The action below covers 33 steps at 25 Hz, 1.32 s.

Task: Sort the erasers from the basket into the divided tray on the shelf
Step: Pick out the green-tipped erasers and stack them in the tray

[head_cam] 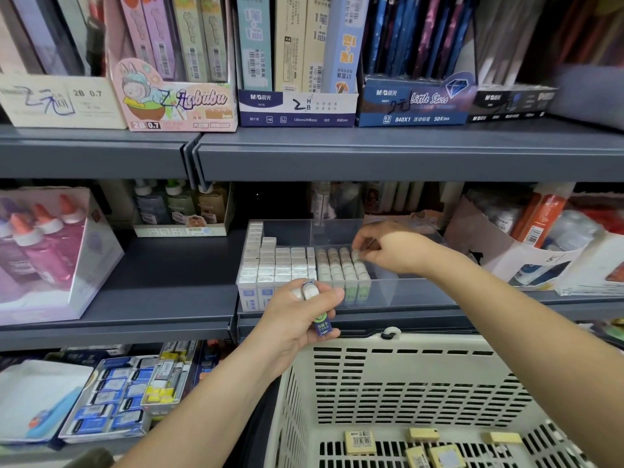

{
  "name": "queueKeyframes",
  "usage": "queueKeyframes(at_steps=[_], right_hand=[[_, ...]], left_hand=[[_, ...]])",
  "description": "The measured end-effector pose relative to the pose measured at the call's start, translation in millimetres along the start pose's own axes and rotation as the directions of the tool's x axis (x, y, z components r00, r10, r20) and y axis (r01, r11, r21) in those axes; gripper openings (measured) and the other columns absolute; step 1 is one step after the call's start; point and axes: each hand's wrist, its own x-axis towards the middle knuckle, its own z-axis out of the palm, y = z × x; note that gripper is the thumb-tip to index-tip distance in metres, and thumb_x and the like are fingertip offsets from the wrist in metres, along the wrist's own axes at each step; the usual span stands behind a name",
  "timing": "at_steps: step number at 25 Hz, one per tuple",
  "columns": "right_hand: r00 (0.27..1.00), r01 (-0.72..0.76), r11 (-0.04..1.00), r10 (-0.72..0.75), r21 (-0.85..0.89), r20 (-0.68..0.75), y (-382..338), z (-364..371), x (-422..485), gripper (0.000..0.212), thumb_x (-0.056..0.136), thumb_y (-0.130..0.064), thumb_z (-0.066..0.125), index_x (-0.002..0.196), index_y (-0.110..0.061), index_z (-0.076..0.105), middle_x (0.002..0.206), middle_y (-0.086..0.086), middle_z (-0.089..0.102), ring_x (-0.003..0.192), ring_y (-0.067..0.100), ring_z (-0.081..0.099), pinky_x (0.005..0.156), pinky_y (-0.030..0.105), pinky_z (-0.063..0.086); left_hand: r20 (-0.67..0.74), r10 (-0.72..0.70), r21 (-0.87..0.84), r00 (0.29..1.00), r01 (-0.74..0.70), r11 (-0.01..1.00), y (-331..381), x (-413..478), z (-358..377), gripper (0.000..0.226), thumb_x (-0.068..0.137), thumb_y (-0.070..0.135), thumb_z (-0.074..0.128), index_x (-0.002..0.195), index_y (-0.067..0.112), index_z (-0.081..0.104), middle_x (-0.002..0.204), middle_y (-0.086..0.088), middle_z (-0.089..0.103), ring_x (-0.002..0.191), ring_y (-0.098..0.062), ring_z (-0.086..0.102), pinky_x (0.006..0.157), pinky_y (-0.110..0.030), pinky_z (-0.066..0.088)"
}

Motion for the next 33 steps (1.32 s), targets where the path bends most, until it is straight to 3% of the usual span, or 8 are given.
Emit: queueKeyframes(at_steps=[5, 13, 18, 25, 29, 33], right_hand=[[0.999, -0.030, 0.999, 0.030, 0.022, -0.021, 0, -2, 4, 0.017, 0.087, -0.015, 0.061, 0.103, -0.017, 0.064, 0.085, -0.011, 0.058, 0.086, 0.012, 0.058, 0.082, 0.025, 0.049], [0.987, -0.121, 0.991, 0.126, 0.054, -0.102, 6, 7, 6, 0.020, 0.086, -0.007, 0.057, 0.104, -0.012, 0.063, 0.104, 0.005, 0.067, 0.095, 0.020, 0.061, 0.091, 0.030, 0.049], [0.990, -0.135, 0.972, 0.123, -0.194, -0.073, 4, 3, 3, 0.014, 0.088, -0.019, 0.056, 0.091, -0.024, 0.068, 0.105, -0.003, 0.064, 0.093, 0.018, 0.056, 0.087, 0.034, 0.051], [0.988, -0.132, 0.985, 0.121, -0.114, -0.099, 3, 7, -1, 0.014, 0.088, -0.020, 0.057, 0.095, -0.023, 0.068, 0.106, -0.004, 0.066, 0.097, 0.018, 0.059, 0.087, 0.030, 0.049], [0.984, -0.135, 0.990, 0.128, -0.051, -0.123, 8, 6, -5, 0.013, 0.089, -0.017, 0.057, 0.095, -0.021, 0.068, 0.104, -0.003, 0.067, 0.090, 0.015, 0.058, 0.080, 0.024, 0.046], [0.982, -0.142, 0.988, 0.133, -0.065, -0.132, 10, 7, -7, 0.017, 0.088, -0.020, 0.058, 0.104, -0.021, 0.064, 0.106, -0.002, 0.067, 0.089, 0.015, 0.057, 0.081, 0.028, 0.049]], left_hand=[[-0.006, 0.001, 0.008, 1.000, -0.001, 1.000, 0, 0, 0, 0.012, 0.075, 0.012, 0.075, 0.079, 0.012, 0.063, 0.071, -0.004, 0.062, 0.069, -0.013, 0.060, 0.053, -0.027, 0.054], [-0.001, -0.002, 0.006, 1.000, 0.002, 1.000, 0, 0, 0, 0.013, 0.075, 0.012, 0.075, 0.080, 0.012, 0.063, 0.072, -0.004, 0.062, 0.070, -0.014, 0.060, 0.054, -0.028, 0.054], [0.000, -0.001, 0.010, 1.000, 0.001, 1.000, 0, -1, 1, 0.013, 0.075, 0.012, 0.075, 0.080, 0.011, 0.063, 0.072, -0.005, 0.061, 0.071, -0.014, 0.060, 0.055, -0.027, 0.054], [0.028, -0.005, -0.006, 1.000, 0.005, 1.000, 1, -2, 3, 0.017, 0.074, 0.011, 0.075, 0.084, 0.010, 0.061, 0.076, -0.004, 0.061, 0.073, -0.014, 0.059, 0.056, -0.027, 0.055], [0.039, -0.007, -0.007, 0.999, 0.007, 1.000, -1, -3, 6, 0.018, 0.076, 0.006, 0.073, 0.087, 0.009, 0.060, 0.078, -0.005, 0.059, 0.073, -0.014, 0.059, 0.055, -0.027, 0.055], [0.043, -0.006, 0.000, 0.999, 0.006, 1.000, -2, -2, 6, 0.017, 0.076, 0.006, 0.073, 0.086, 0.010, 0.061, 0.078, -0.005, 0.060, 0.073, -0.014, 0.060, 0.056, -0.027, 0.055]])
